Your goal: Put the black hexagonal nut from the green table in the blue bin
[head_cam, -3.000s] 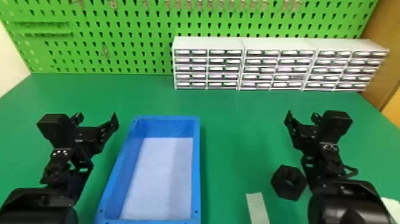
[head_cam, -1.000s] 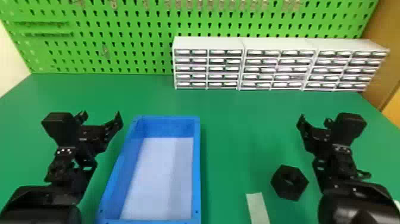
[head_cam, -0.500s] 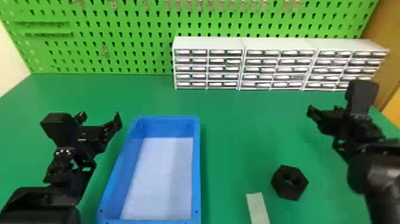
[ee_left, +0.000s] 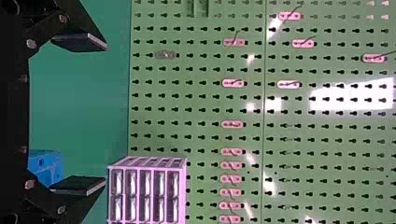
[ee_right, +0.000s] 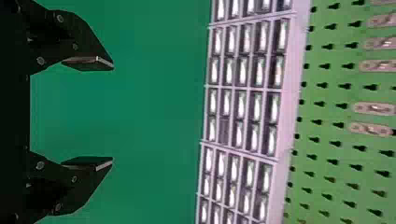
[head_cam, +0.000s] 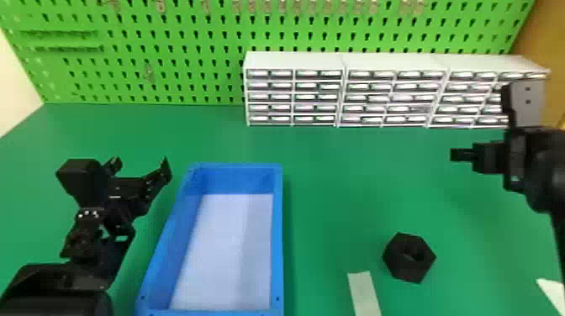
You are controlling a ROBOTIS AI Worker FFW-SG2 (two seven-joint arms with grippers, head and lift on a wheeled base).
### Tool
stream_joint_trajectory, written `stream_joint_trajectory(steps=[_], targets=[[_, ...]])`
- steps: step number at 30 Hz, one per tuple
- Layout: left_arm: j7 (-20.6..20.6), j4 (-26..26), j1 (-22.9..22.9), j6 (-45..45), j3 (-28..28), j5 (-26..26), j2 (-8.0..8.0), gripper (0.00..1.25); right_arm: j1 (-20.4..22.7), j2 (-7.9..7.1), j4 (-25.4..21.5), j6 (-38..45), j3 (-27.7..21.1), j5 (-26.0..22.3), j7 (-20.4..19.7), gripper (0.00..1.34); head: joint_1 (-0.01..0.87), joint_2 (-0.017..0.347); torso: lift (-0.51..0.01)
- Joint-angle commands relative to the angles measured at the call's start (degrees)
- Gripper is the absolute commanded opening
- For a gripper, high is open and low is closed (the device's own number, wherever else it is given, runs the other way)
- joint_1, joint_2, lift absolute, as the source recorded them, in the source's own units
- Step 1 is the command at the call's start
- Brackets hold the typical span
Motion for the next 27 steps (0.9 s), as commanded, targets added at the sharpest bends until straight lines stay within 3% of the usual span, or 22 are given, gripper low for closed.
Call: stream_joint_trajectory(steps=[1,4,8,14,19,27], targets=[[0.00,0.00,0.00,0.00,0.06,-0.01,0.00,1.00,-2.23,-1.48,0.62,6.91,2.08,4.69,4.37,0.80,0.686,0.052,-0.097],[0.00,0.00,0.00,0.00,0.06,-0.01,0.00,1.00,-3.29,-2.36,2.11,10.25,3.05,8.64,11.05,0.80,0.686,0.052,-0.097],[0.00,-0.08,0.09,0.00,0.15,-0.01,0.00,1.00,-4.25,-3.42,4.66,13.06,4.98,17.52,23.71,0.80,0.686,0.052,-0.097],[0.00,-0.17,0.18,0.00,0.24,-0.19,0.00,1.00,-4.34,-4.21,6.51,14.02,8.85,27.80,35.66,0.81,0.686,0.052,-0.097],[0.00,-0.17,0.18,0.00,0.41,-0.27,0.09,1.00,-3.81,-4.47,8.53,14.02,11.14,31.76,41.64,0.80,0.686,0.052,-0.097],[-0.09,-0.35,0.53,0.00,0.76,-0.45,0.09,1.00,-2.58,-5.26,8.53,15.61,15.35,33.61,45.33,0.80,0.686,0.052,-0.097]])
